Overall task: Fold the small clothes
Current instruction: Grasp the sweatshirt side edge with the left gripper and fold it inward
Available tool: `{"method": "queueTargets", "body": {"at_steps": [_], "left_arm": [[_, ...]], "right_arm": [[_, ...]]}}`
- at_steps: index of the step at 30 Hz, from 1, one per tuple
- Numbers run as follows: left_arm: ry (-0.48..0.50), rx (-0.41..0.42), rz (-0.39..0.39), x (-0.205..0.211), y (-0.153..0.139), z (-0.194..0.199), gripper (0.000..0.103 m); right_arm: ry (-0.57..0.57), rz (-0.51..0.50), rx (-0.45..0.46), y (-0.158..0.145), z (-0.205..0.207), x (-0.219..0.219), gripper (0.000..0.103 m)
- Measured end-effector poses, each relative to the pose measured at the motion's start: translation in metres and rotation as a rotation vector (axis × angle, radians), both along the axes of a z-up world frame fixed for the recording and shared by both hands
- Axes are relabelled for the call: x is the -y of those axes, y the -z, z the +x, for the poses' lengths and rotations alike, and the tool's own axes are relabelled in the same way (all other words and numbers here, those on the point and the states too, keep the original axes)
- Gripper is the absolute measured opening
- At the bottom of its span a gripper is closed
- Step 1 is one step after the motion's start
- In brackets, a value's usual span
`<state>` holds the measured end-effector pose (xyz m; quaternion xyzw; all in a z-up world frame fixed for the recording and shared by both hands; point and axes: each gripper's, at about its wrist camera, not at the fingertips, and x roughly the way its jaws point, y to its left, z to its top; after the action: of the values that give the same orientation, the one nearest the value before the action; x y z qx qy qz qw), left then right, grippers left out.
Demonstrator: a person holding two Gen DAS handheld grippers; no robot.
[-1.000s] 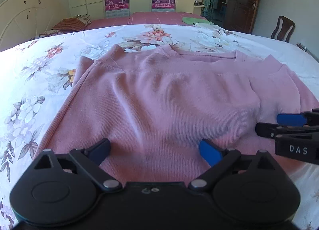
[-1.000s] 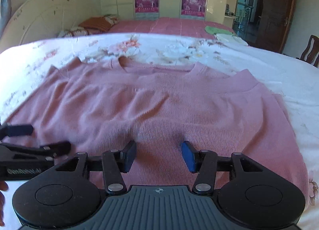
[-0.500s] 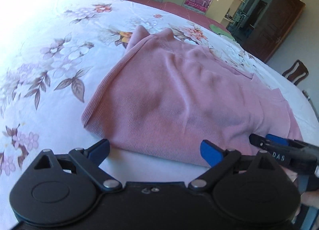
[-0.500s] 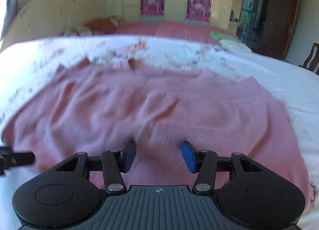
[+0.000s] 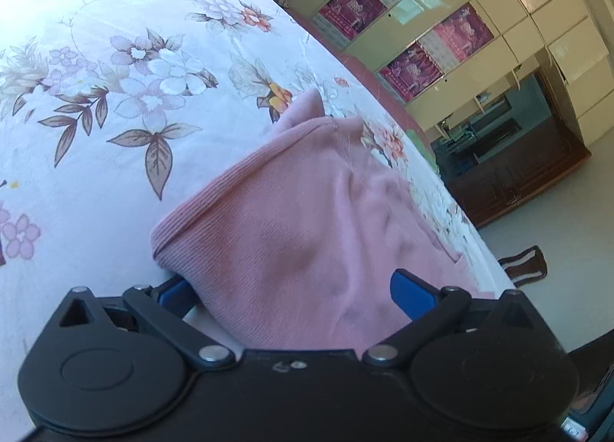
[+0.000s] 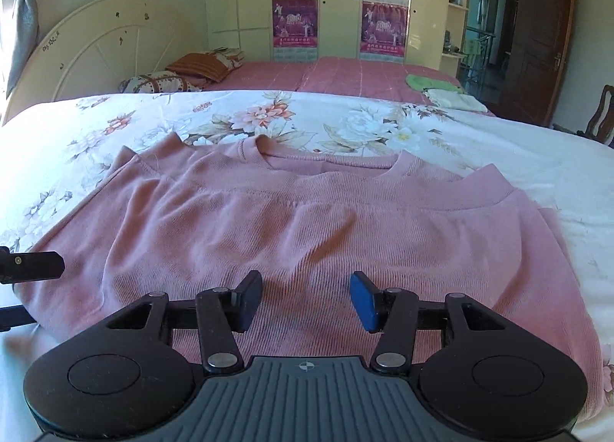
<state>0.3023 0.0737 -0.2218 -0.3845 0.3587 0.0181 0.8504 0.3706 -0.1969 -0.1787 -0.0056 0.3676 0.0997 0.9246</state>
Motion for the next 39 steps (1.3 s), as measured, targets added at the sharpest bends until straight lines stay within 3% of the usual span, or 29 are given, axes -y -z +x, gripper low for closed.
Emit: {"method": "queueTargets", "body": {"at_steps": [4,7,10,11,14,16,21,27,30,35,39], "left_arm": [[-0.037,0.047,-0.006,0.005,0.005,0.015,0.102],[-0.060,0.074,0.004,0.010,0.008,0.021,0.092],[-0.060,0.068,-0.040,0.009,0.016,0.027,0.043],[-0.073,0.063,-0.043,0.007,0.019,0.027,0.033],[-0.082,0.062,-0.048,0.005,0.022,0.027,0.022],[-0.075,0.073,-0.050,0.005,0.019,0.027,0.018],[0.038,0.211,0.072,0.026,-0.022,0.029,0.015],[0.287,0.370,0.170,0.091,-0.076,0.052,0.015],[0.444,0.410,0.187,0.143,-0.088,0.066,0.015],[0.678,0.403,0.200,0.238,-0.070,0.074,0.015],[0.803,0.261,0.224,0.290,-0.028,0.077,0.020]], "right_arm": [[-0.001,-0.011,0.005,0.005,0.014,-0.002,0.051],[0.004,-0.019,0.019,0.009,0.020,-0.002,0.051],[-0.004,-0.060,-0.011,0.026,0.024,-0.006,0.051],[-0.010,-0.076,0.017,0.031,0.020,-0.007,0.051],[-0.024,-0.122,0.064,0.038,0.015,-0.012,0.051],[-0.027,-0.140,0.090,0.042,0.012,-0.015,0.051],[-0.018,-0.141,0.127,0.047,0.007,-0.016,0.051],[-0.021,-0.091,0.112,0.038,0.009,-0.008,0.051],[0.053,-0.017,0.137,0.021,0.000,0.022,0.051],[0.232,-0.003,0.113,0.008,-0.024,0.107,0.051],[0.331,0.056,0.037,0.011,-0.041,0.163,0.051]]}}
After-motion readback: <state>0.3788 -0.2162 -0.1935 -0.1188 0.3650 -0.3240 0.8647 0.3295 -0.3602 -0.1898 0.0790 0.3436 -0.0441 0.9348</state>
